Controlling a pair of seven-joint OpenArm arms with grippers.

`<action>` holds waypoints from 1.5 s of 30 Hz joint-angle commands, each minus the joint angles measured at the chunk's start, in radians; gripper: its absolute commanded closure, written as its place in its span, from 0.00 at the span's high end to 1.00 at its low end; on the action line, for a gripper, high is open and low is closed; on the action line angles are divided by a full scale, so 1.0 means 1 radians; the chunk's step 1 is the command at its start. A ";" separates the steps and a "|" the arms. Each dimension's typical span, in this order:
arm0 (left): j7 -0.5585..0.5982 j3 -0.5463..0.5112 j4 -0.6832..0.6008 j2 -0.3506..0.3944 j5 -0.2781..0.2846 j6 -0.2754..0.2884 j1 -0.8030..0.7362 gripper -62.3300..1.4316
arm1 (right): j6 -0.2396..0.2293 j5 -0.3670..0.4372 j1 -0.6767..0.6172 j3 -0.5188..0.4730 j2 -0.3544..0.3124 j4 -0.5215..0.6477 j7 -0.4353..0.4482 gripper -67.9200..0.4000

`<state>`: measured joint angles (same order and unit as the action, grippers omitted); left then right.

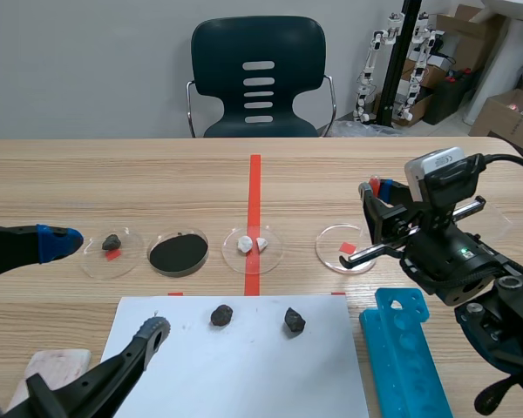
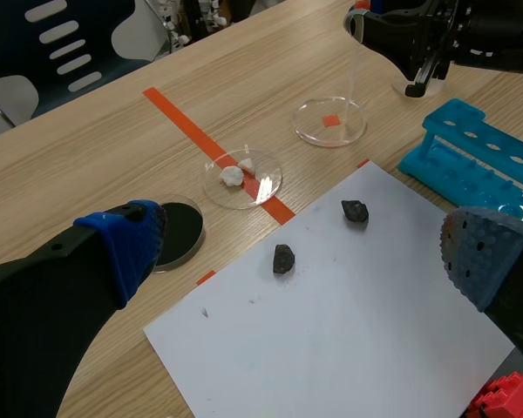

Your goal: Draw acid from the petri dish

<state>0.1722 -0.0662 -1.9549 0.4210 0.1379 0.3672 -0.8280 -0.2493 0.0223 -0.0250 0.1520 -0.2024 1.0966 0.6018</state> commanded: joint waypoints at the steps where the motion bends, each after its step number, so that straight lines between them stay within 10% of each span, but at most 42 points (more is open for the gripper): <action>1: 0.014 -0.003 -0.010 -0.002 0.006 -0.006 0.000 1.00 | 0.003 0.011 0.028 -0.007 -0.003 0.007 0.019 0.13; 22: 0.015 -0.003 -0.010 -0.002 0.006 -0.010 0.000 1.00 | -0.009 0.066 0.010 -0.009 -0.037 0.090 0.036 0.13; 45: 0.015 -0.003 -0.010 -0.002 0.006 -0.010 0.000 1.00 | -0.005 0.196 -0.207 -0.009 -0.083 0.575 -0.178 0.13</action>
<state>0.1722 -0.0662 -1.9549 0.4210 0.1379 0.3599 -0.8280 -0.2577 0.2100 -0.2325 0.1516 -0.2775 1.6585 0.4129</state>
